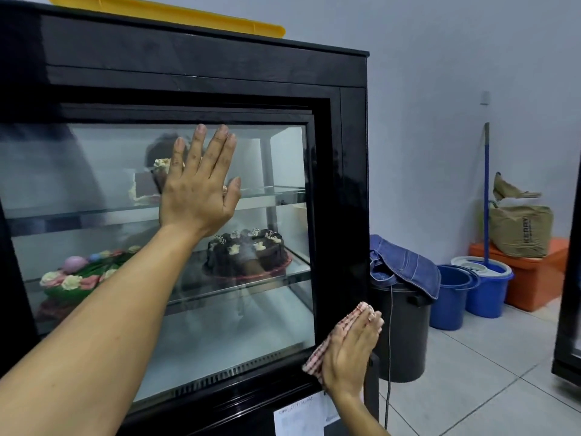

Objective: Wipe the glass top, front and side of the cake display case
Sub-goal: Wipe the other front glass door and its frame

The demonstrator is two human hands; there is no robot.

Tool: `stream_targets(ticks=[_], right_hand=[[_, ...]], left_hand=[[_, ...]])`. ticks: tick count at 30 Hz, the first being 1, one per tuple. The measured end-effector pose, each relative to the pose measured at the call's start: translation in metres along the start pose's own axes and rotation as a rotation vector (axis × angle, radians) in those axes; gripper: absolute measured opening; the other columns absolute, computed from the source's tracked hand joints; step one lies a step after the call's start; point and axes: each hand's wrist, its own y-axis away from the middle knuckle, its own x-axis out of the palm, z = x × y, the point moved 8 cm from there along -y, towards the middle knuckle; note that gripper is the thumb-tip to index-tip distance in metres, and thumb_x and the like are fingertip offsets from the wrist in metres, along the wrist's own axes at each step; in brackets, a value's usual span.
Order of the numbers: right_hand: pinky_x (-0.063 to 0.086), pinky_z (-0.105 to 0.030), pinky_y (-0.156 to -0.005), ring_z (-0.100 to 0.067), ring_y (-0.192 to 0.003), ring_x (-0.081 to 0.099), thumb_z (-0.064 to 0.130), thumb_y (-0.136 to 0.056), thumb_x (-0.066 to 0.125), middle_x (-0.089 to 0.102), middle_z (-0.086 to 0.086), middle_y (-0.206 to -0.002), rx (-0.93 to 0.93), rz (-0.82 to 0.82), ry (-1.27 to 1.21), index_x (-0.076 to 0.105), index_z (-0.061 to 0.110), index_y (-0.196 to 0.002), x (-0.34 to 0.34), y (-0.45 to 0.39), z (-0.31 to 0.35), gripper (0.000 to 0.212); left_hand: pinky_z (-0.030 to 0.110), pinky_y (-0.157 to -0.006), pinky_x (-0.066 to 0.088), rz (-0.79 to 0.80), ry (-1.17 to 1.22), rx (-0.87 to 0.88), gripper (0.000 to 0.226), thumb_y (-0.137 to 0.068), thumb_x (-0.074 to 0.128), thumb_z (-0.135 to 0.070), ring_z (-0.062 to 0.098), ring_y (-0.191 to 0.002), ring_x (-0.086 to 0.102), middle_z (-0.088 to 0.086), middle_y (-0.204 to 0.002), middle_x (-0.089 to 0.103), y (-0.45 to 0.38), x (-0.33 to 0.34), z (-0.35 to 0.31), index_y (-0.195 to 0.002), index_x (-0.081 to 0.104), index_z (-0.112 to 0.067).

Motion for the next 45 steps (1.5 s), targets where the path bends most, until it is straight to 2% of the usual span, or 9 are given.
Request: stream_targets(ticks=[6,10,15,20,22,26,31,38,45], right_hand=[[0.0,-0.057,-0.128,-0.041,-0.159,0.003,0.035,-0.109,0.024,0.006,-0.025,-0.171,-0.477,-0.126,0.1,0.017,0.001,-0.163,-0.019,-0.125,0.18,0.064],[-0.01,-0.05,-0.128,-0.041,-0.159,0.002,0.037,-0.111,0.018,0.006,-0.026,-0.17,-0.463,-0.233,0.1,0.014,0.001,-0.163,-0.047,-0.219,0.249,0.064],[-0.006,-0.052,-0.129,-0.03,-0.161,-0.005,0.035,-0.111,0.019,0.002,-0.015,-0.174,-0.472,-0.158,0.062,0.011,0.006,-0.165,-0.036,-0.163,0.171,0.062],[0.008,-0.058,-0.128,-0.024,-0.161,-0.002,0.036,-0.113,0.013,-0.003,-0.006,-0.174,0.109,-0.043,-0.108,0.0,0.013,-0.166,-0.007,-0.007,-0.015,0.059],[0.01,-0.065,-0.125,-0.042,-0.158,0.001,0.038,-0.114,0.013,-0.001,-0.023,-0.171,0.148,0.004,-0.086,0.003,-0.009,-0.16,0.004,0.027,-0.048,0.067],[0.001,-0.05,-0.13,-0.033,-0.16,0.003,0.061,-0.101,-0.005,0.003,-0.017,-0.172,0.415,-0.105,-0.178,0.003,0.006,-0.164,-0.001,-0.02,-0.002,0.084],[0.0,-0.039,-0.131,-0.02,-0.161,0.003,0.047,-0.109,0.007,0.005,-0.009,-0.174,0.079,-0.161,-0.066,0.007,0.01,-0.166,-0.016,-0.079,0.059,0.068],[-0.001,-0.049,-0.13,-0.027,-0.16,-0.013,0.074,-0.093,-0.015,-0.012,-0.01,-0.173,0.42,-0.013,-0.08,-0.011,0.016,-0.164,0.011,0.034,-0.055,0.092],[0.0,-0.048,-0.13,-0.031,-0.16,0.008,0.051,-0.105,0.004,0.01,-0.012,-0.173,0.491,-0.21,-0.132,0.012,0.014,-0.166,-0.005,-0.032,0.03,0.072]], left_hand=[[0.053,-0.13,0.002,-0.009,-0.003,0.0,0.068,-0.108,0.025,-0.045,0.028,-0.162,0.0,0.003,-0.176,0.004,0.002,0.002,0.001,-0.168,0.009,-0.017],[0.053,-0.13,0.003,-0.003,0.017,-0.004,0.069,-0.107,0.028,-0.045,0.028,-0.162,0.0,0.002,-0.176,0.005,0.002,0.003,0.002,-0.168,0.011,-0.017],[0.053,-0.13,0.001,-0.01,0.026,-0.003,0.068,-0.108,0.027,-0.045,0.03,-0.162,0.003,0.002,-0.175,0.007,0.001,0.002,0.002,-0.168,0.012,-0.018],[0.052,-0.13,-0.001,-0.004,0.011,-0.007,0.068,-0.108,0.028,-0.045,0.03,-0.162,0.003,0.002,-0.175,0.008,0.001,0.002,0.002,-0.168,0.011,-0.019],[0.052,-0.13,-0.002,0.006,0.008,-0.012,0.069,-0.107,0.027,-0.046,0.03,-0.162,0.002,0.002,-0.175,0.008,0.001,0.002,0.002,-0.168,0.01,-0.019],[0.05,-0.129,-0.006,0.019,0.018,-0.018,0.069,-0.107,0.027,-0.046,0.03,-0.162,0.001,0.001,-0.176,0.005,0.001,0.001,0.001,-0.168,0.009,-0.019],[0.05,-0.129,-0.007,0.03,0.014,-0.022,0.069,-0.108,0.028,-0.046,0.03,-0.162,0.001,0.001,-0.176,0.005,0.0,0.001,0.002,-0.168,0.008,-0.019],[0.05,-0.129,-0.008,0.043,0.01,-0.019,0.069,-0.108,0.026,-0.047,0.031,-0.162,0.0,0.001,-0.176,0.003,0.0,0.0,0.0,-0.168,0.006,-0.02],[0.053,-0.13,-0.003,0.053,0.015,-0.025,0.07,-0.107,0.026,-0.047,0.031,-0.162,-0.001,0.001,-0.176,0.002,0.001,0.001,0.0,-0.168,0.006,-0.019]])
